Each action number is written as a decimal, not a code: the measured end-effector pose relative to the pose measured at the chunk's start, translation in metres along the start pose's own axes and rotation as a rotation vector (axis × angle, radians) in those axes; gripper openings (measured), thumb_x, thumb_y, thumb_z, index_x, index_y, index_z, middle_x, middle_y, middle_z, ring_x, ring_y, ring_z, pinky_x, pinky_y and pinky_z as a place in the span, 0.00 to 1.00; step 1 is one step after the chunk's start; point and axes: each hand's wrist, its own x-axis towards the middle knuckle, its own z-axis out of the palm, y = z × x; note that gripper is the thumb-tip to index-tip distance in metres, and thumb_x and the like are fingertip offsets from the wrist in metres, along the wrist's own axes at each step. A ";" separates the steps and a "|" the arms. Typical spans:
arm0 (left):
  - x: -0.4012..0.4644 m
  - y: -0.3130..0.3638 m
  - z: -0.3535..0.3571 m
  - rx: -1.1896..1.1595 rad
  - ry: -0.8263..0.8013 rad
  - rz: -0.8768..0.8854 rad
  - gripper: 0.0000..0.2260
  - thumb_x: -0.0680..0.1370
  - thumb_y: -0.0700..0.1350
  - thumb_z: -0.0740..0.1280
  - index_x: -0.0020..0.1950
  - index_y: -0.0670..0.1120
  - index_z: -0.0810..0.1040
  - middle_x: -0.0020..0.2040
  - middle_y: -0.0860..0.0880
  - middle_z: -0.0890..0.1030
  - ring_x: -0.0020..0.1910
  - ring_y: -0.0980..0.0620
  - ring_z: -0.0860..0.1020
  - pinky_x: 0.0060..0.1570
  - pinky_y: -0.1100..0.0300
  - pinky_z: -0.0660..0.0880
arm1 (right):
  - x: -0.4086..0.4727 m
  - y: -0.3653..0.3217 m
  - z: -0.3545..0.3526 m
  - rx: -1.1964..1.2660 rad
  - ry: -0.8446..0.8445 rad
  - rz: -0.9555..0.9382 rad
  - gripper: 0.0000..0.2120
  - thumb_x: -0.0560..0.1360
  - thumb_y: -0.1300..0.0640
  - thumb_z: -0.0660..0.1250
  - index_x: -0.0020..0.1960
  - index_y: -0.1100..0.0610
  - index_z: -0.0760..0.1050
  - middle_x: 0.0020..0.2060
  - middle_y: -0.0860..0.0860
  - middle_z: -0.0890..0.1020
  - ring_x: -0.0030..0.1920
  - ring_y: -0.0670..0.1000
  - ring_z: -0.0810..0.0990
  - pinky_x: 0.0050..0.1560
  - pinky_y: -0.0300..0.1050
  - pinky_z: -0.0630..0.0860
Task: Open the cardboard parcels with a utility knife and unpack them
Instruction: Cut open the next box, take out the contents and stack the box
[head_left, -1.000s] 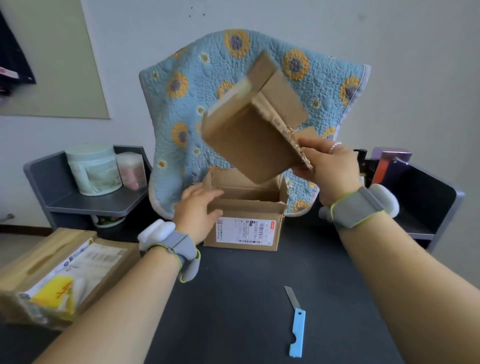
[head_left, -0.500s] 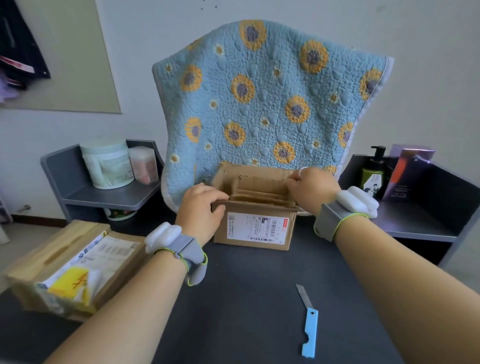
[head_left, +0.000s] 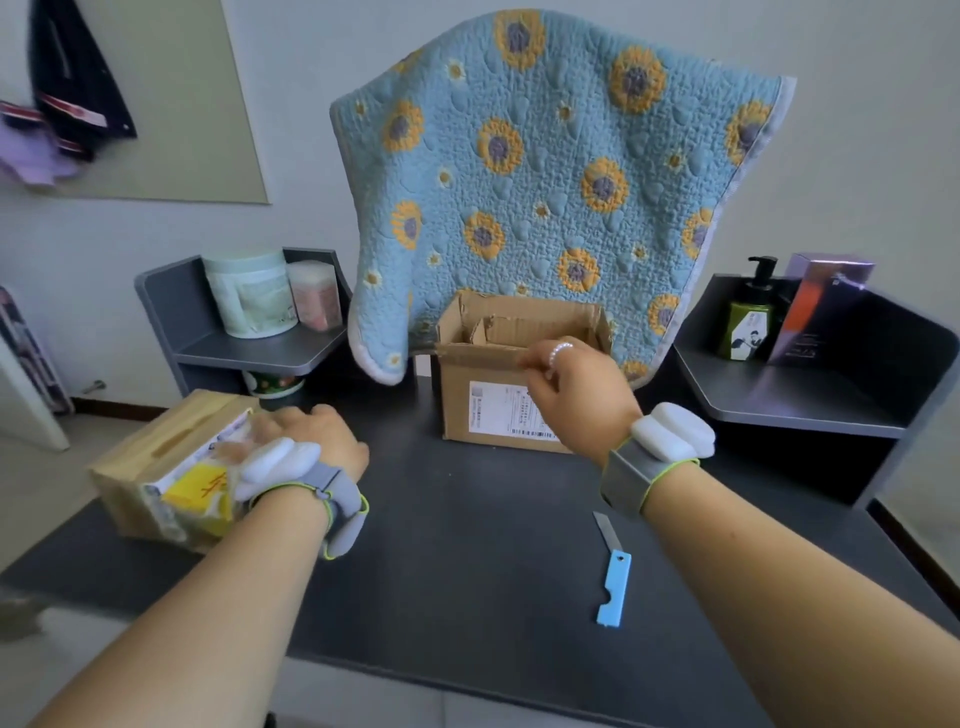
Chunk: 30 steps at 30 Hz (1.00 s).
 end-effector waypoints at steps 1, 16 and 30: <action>-0.003 -0.003 0.001 0.037 -0.031 0.029 0.21 0.72 0.57 0.63 0.55 0.43 0.71 0.57 0.39 0.75 0.59 0.37 0.70 0.59 0.48 0.69 | -0.003 0.000 0.004 -0.018 -0.079 0.031 0.13 0.77 0.57 0.60 0.58 0.54 0.78 0.53 0.53 0.79 0.49 0.54 0.79 0.48 0.43 0.73; -0.091 0.084 0.009 -0.155 -0.043 0.613 0.35 0.73 0.52 0.63 0.75 0.52 0.48 0.75 0.47 0.58 0.74 0.44 0.55 0.69 0.42 0.54 | -0.083 0.051 0.005 -0.401 -0.590 0.528 0.19 0.67 0.40 0.70 0.45 0.54 0.71 0.50 0.54 0.79 0.47 0.55 0.79 0.43 0.43 0.73; -0.051 0.085 -0.017 0.053 -0.287 0.663 0.56 0.60 0.63 0.74 0.76 0.49 0.44 0.76 0.48 0.56 0.75 0.45 0.54 0.71 0.39 0.47 | -0.088 0.070 0.000 -0.229 -0.512 0.534 0.15 0.70 0.56 0.70 0.55 0.58 0.77 0.52 0.54 0.80 0.53 0.54 0.79 0.49 0.43 0.75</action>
